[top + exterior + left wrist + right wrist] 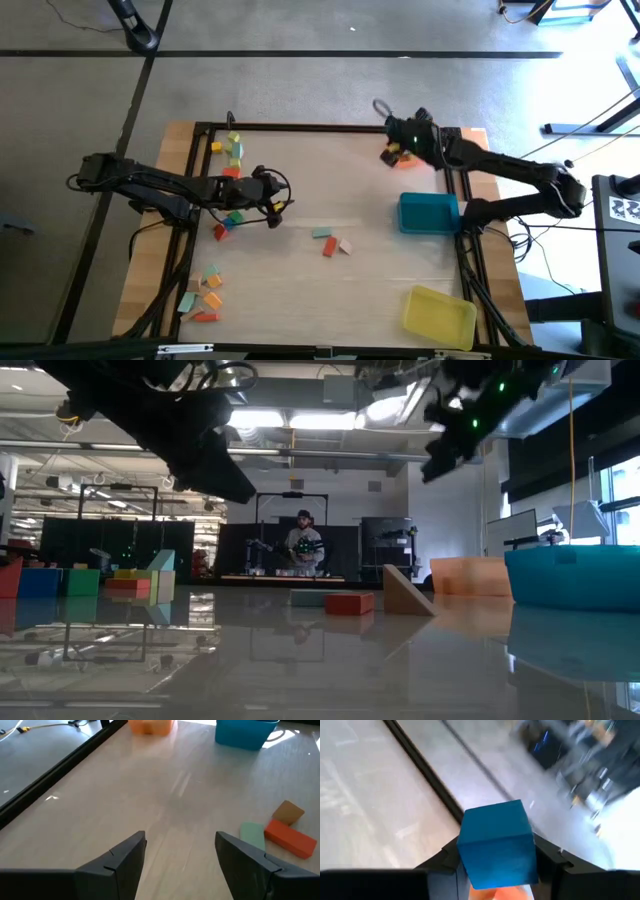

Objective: Sort blocks by size
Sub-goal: Put the blue cube block into the orange bin

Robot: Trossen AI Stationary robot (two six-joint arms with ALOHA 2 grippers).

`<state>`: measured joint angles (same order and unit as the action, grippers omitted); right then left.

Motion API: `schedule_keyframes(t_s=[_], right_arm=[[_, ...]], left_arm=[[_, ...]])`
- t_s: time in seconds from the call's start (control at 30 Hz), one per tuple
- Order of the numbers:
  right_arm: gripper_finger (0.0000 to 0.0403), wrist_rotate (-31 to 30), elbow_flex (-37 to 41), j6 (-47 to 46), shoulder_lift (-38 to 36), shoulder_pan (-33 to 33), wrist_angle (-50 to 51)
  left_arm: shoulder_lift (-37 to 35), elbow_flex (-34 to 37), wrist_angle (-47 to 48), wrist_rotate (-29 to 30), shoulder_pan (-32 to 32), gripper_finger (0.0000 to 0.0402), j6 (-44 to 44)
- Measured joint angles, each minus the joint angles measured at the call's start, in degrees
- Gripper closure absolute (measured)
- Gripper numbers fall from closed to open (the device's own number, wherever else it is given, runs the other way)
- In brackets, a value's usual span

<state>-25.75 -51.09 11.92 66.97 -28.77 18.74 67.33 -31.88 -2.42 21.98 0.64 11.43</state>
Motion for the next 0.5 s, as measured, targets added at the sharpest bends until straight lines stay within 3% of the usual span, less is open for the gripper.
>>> schedule_keyframes(t_s=[0.3,0.5], right_arm=[[0.0255,16.93,0.0,-8.89,6.02,-16.86,7.39],[0.0255,21.47,0.02,-10.47,10.93,-21.28,9.54]], left_arm=[[0.0,0.0,0.11,-0.02,0.0,0.0176,0.13],[0.0,0.0,0.19,-0.02,0.0,0.0176,0.13]])
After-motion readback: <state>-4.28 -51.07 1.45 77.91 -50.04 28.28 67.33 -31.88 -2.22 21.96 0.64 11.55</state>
